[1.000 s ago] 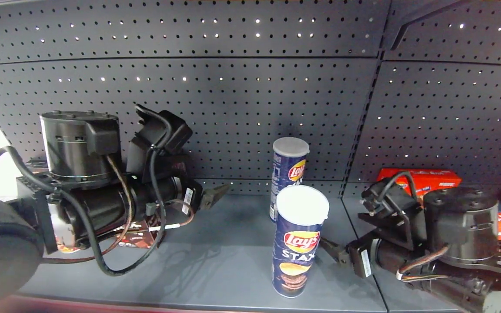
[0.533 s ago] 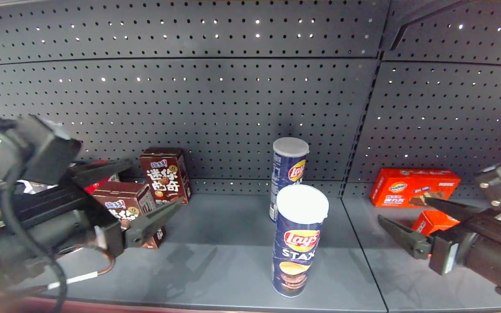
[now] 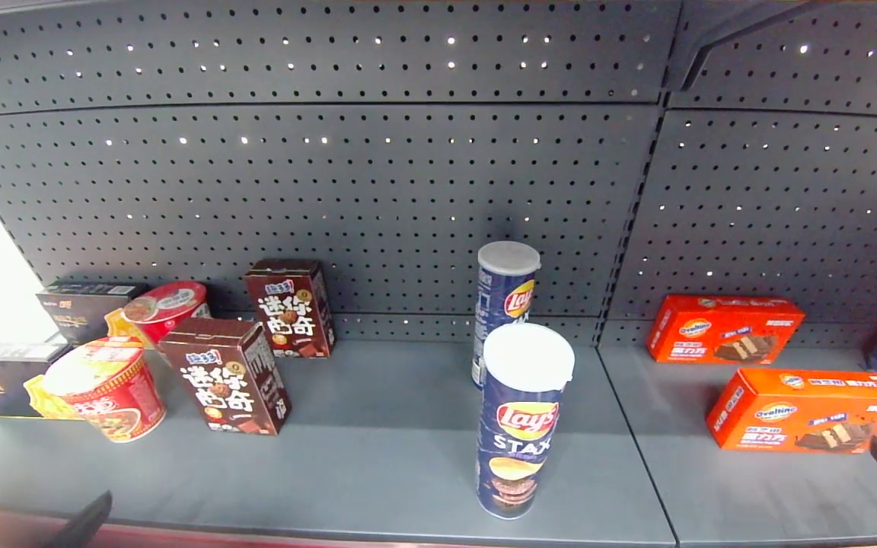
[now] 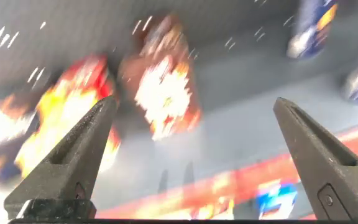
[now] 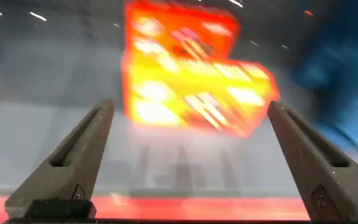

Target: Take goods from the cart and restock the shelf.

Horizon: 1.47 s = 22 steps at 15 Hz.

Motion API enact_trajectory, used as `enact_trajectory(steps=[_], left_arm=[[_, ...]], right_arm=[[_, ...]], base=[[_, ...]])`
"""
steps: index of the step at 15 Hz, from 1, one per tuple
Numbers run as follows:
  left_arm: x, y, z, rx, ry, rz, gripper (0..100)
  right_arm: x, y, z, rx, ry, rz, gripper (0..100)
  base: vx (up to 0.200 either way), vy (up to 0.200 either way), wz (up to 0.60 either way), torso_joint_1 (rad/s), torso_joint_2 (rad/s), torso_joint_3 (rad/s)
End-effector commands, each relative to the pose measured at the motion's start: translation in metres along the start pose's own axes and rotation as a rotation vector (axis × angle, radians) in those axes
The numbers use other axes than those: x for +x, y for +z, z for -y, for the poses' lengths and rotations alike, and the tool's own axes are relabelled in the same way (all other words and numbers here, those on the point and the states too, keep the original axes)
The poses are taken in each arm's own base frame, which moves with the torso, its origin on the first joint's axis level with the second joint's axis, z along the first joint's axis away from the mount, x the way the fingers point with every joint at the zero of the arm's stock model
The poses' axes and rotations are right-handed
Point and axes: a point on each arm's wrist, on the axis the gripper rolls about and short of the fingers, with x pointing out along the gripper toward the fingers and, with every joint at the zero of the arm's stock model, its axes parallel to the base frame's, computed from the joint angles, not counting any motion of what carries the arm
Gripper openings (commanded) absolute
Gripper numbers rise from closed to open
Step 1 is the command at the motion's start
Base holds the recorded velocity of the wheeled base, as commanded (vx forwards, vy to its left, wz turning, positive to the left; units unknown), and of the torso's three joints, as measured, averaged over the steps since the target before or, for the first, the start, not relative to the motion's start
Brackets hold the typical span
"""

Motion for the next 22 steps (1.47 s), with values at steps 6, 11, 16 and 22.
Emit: enact_trajectory(steps=[6, 11, 16, 22], left_arm=[[-0.066, -0.067, 0.016, -0.112, 0.459, -0.052, 100], [-0.053, -0.089, 0.021, -0.129, 0.320, 0.000, 100], [-0.052, -0.089, 0.024, -0.270, 0.170, 0.023, 100], [-0.052, -0.089, 0.025, -0.295, 0.102, 0.031, 100]], right_arm=[[-0.076, -0.084, 0.014, 0.077, -0.303, -0.002, 100], [-0.081, -0.087, 0.008, 0.107, -0.034, 0.114, 100], [-0.081, -0.087, 0.009, 0.114, -0.061, 0.118, 100], [-0.080, -0.087, 0.004, 0.100, 0.164, 0.162, 100]], base=[[0.000, 0.000, 0.00, 0.000, 0.00, 0.000], [0.000, 0.000, 0.00, 0.000, 0.00, 0.000], [0.000, 0.000, 0.00, 0.000, 0.00, 0.000], [0.000, 0.000, 0.00, 0.000, 0.00, 0.000]])
